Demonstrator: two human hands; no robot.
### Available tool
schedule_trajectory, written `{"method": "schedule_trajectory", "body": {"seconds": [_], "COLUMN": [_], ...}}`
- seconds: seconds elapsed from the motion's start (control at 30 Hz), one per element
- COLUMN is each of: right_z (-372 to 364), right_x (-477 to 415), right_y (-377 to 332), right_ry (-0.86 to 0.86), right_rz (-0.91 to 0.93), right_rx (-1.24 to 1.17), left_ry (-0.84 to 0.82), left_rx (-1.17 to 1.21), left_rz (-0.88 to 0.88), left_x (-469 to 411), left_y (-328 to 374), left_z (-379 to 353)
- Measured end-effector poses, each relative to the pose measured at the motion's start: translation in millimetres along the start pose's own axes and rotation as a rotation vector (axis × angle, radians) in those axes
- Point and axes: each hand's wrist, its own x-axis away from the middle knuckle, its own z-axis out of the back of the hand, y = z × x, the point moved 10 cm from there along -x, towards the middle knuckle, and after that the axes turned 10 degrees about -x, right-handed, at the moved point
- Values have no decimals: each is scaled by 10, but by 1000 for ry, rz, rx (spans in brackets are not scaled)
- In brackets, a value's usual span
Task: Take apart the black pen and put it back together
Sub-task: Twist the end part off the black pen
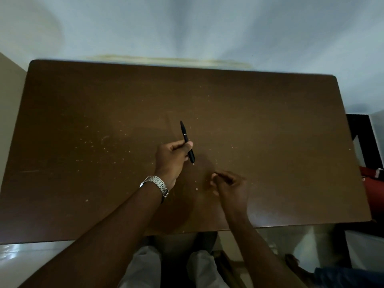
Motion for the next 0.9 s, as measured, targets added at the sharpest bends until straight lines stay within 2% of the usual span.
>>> {"method": "schedule_trajectory", "body": {"seconds": [0.13,0.2,0.3,0.7,0.8,0.9], "right_z": [-99,-271,-472,-488,-372,-273], "right_x": [-325,-519,-718,-872,-755,-505], "right_y": [-482,-544,-491,-426,-556,-669], "right_ry": [-23,-82,-186,-196,-106,-55], "right_rz": [430,491,469,395,481,459], "right_rx": [452,591,751,799,676,371], "left_ry": [3,1,-12,-31,-29,-23], "left_rx": [36,48,61,48,66,92], "left_rz": [33,49,64,49,61,71], "left_x": [14,24,30,27,31,18], "left_y": [-94,-124,-143,-218,-224,-234], "left_z": [-11,-36,-61,-70,-79,-96]}}
